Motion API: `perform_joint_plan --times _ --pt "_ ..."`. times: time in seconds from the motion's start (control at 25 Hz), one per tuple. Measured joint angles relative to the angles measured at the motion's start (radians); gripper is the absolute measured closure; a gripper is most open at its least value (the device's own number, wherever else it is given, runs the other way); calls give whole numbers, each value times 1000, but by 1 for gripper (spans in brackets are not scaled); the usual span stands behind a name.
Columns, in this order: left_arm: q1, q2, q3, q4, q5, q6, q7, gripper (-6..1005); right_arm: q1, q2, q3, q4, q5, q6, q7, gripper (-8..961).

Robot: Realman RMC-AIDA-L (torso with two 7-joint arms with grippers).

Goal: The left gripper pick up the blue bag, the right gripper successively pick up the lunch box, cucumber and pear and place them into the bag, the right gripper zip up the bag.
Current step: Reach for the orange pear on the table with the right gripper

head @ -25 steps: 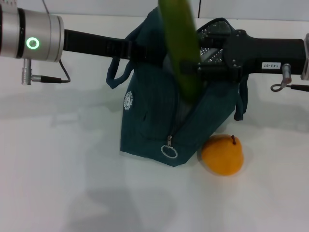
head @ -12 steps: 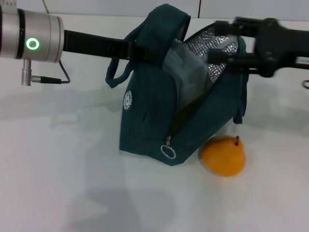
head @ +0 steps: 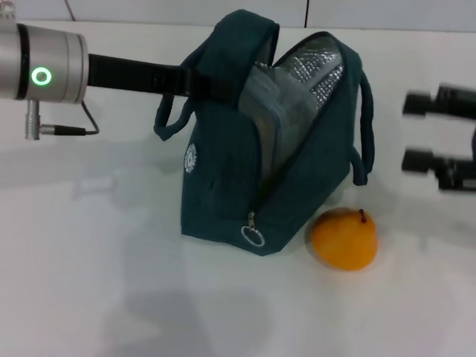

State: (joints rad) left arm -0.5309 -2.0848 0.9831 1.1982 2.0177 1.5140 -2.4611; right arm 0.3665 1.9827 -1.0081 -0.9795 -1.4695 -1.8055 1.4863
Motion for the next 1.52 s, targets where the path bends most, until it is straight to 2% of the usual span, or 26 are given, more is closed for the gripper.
perform_joint_plan --times 0.16,0.28,0.72,1.12,1.52 --pt "20 -1 0 0 1 -12 3 958 -38 16 4 40 -69 0 -69 222" --pt "29 -1 0 -1 -1 -23 3 958 -44 19 6 121 -89 17 -137 223" --pt "22 -1 3 -22 -8 -26 15 958 -12 27 -22 286 -131 132 -284 229" --pt "13 1 3 -22 -25 -25 18 958 6 30 -87 330 -124 212 -315 231" --pt "9 2 0 -22 -25 -26 28 958 23 35 -110 332 -122 254 -324 235"
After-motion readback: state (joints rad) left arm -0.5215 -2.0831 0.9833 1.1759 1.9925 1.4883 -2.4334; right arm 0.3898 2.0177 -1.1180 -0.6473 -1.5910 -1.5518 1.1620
